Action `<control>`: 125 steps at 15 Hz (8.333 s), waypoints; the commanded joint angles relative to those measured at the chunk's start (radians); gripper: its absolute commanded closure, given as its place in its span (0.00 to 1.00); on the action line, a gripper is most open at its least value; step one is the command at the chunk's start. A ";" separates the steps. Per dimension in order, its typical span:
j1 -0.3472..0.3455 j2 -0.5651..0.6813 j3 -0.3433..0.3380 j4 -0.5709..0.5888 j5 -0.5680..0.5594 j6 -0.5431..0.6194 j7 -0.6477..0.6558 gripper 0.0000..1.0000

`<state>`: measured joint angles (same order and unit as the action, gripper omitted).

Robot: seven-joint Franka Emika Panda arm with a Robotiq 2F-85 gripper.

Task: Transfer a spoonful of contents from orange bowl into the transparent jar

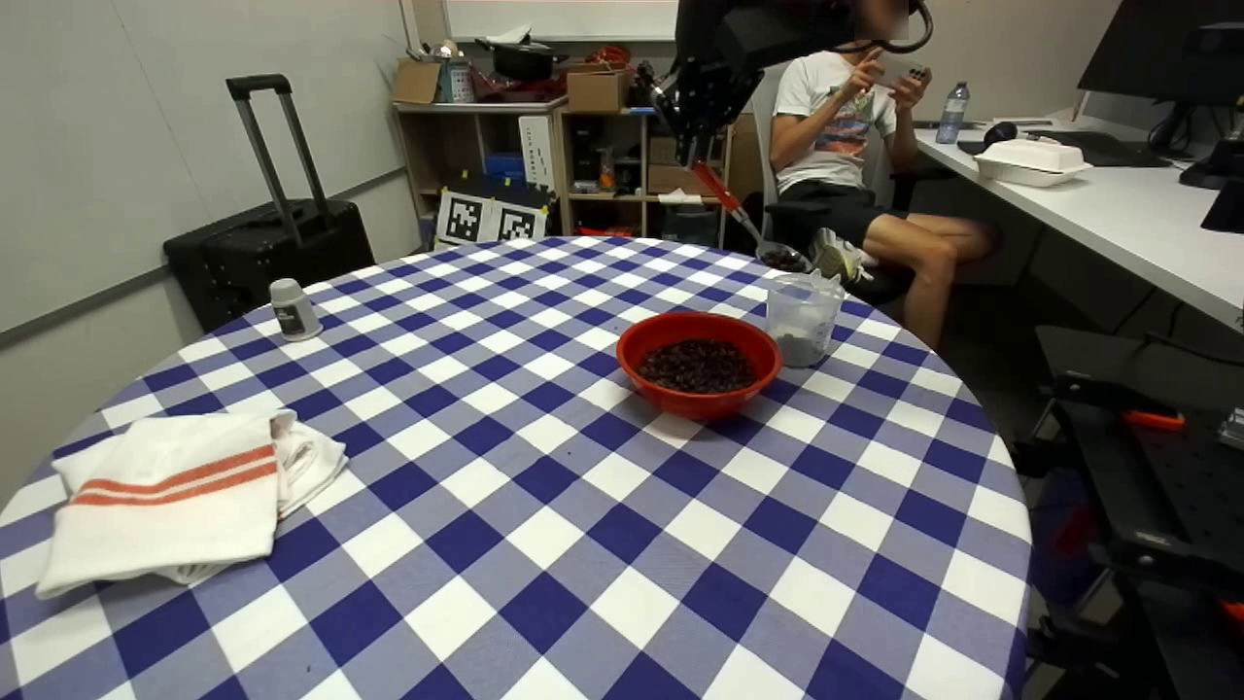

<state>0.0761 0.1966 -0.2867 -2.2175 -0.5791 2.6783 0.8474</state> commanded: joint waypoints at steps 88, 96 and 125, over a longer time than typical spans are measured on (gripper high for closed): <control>0.082 0.268 0.375 0.275 0.493 -0.389 -0.509 0.95; 0.105 0.428 0.318 0.357 0.538 -0.222 -0.419 0.95; 0.033 0.328 0.279 0.358 0.560 -0.421 -0.680 0.00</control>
<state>0.1162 0.5229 -0.0155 -1.8610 -0.0137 2.2568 0.1636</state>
